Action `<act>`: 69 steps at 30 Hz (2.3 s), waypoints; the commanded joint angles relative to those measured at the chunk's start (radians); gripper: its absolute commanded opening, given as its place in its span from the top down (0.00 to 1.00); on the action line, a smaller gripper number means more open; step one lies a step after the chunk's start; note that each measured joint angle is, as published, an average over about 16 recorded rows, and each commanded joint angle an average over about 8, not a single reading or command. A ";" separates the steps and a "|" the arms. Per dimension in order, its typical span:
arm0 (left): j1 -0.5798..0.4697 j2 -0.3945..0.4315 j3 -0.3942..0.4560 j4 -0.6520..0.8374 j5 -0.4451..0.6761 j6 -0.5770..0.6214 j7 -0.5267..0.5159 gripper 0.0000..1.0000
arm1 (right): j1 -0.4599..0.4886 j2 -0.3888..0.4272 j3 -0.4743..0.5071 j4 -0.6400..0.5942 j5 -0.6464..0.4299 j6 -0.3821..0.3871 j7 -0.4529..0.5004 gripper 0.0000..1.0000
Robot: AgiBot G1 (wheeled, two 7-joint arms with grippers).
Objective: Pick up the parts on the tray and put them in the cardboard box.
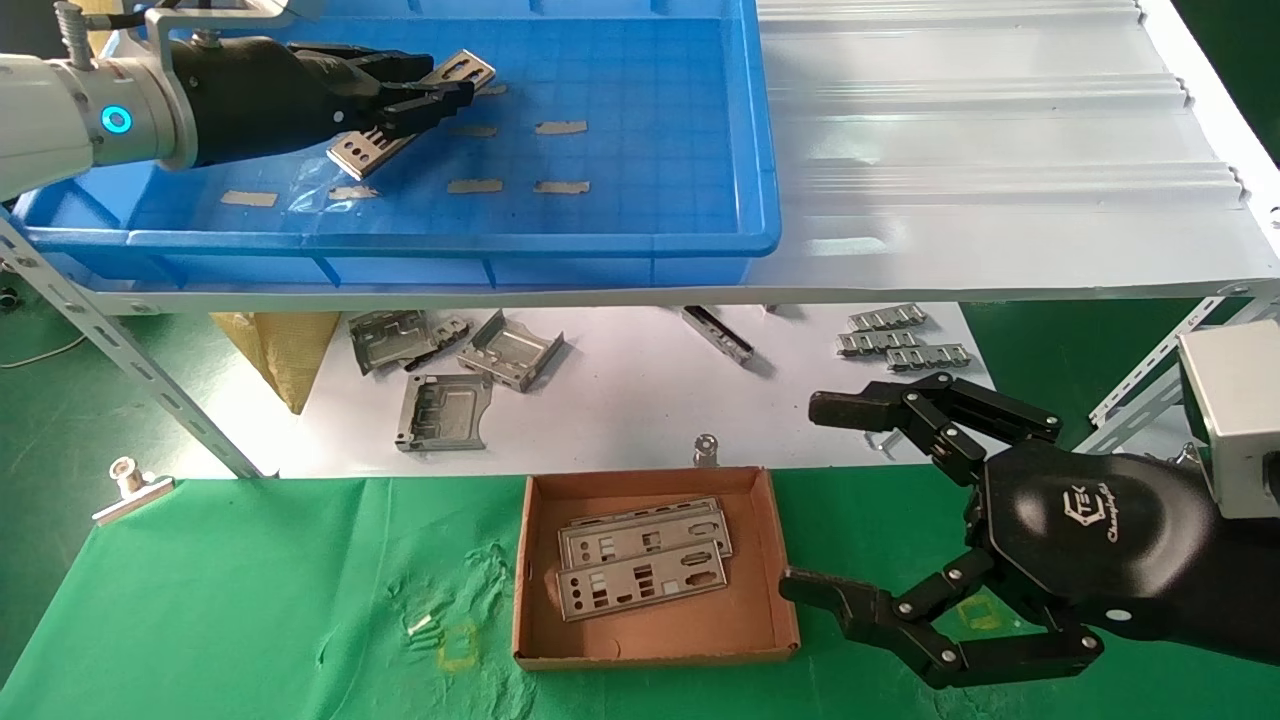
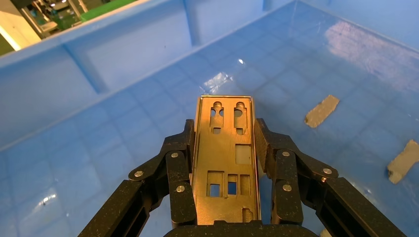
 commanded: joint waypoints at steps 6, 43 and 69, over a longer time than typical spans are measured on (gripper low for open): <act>-0.004 0.005 -0.014 -0.001 -0.019 -0.007 0.025 1.00 | 0.000 0.000 0.000 0.000 0.000 0.000 0.000 0.00; 0.031 0.056 -0.030 0.034 -0.043 -0.073 0.055 0.60 | 0.000 0.000 0.000 0.000 0.000 0.000 0.000 0.00; 0.032 0.055 -0.024 0.035 -0.034 -0.073 0.036 1.00 | 0.000 0.000 0.000 0.000 0.000 0.000 0.000 0.00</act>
